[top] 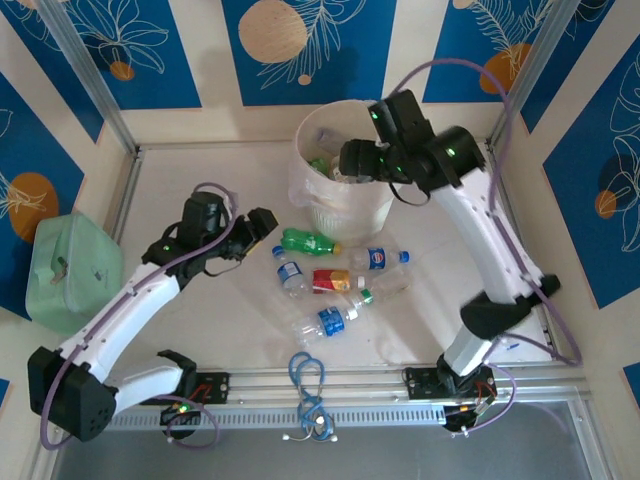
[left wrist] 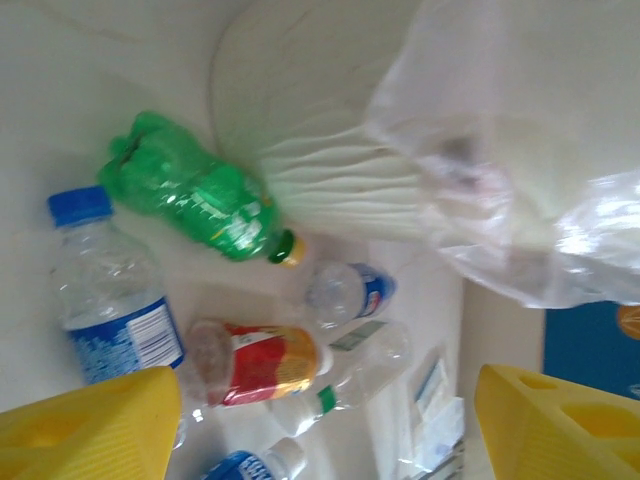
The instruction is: Put the plastic bottles in the bin
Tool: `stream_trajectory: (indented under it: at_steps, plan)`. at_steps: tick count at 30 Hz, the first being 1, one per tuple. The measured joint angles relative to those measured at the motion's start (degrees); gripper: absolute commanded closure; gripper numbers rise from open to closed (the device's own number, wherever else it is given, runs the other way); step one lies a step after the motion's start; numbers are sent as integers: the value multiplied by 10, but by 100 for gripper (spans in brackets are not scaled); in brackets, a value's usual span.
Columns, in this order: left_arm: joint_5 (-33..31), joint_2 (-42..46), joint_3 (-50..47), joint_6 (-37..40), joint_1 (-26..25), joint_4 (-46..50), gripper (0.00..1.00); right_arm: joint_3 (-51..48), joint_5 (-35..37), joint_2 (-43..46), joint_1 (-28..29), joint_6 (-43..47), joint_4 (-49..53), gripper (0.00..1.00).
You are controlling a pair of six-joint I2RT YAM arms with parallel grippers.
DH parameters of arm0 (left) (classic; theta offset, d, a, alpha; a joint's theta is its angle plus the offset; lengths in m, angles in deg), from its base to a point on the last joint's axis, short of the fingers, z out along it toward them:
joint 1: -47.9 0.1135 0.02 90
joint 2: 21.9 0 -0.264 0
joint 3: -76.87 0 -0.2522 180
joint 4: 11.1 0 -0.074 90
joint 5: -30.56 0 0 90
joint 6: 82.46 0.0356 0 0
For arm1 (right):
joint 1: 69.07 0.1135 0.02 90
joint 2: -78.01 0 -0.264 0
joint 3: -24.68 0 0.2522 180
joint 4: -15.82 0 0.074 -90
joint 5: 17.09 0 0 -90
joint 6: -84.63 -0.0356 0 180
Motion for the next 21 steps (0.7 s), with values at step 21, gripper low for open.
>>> stream_trajectory:
  at_steps: [21]
  plan:
    - [-92, -169, -12, -57, -86, 35, 18, -441, -33, 283, 6, -141, -40, 17]
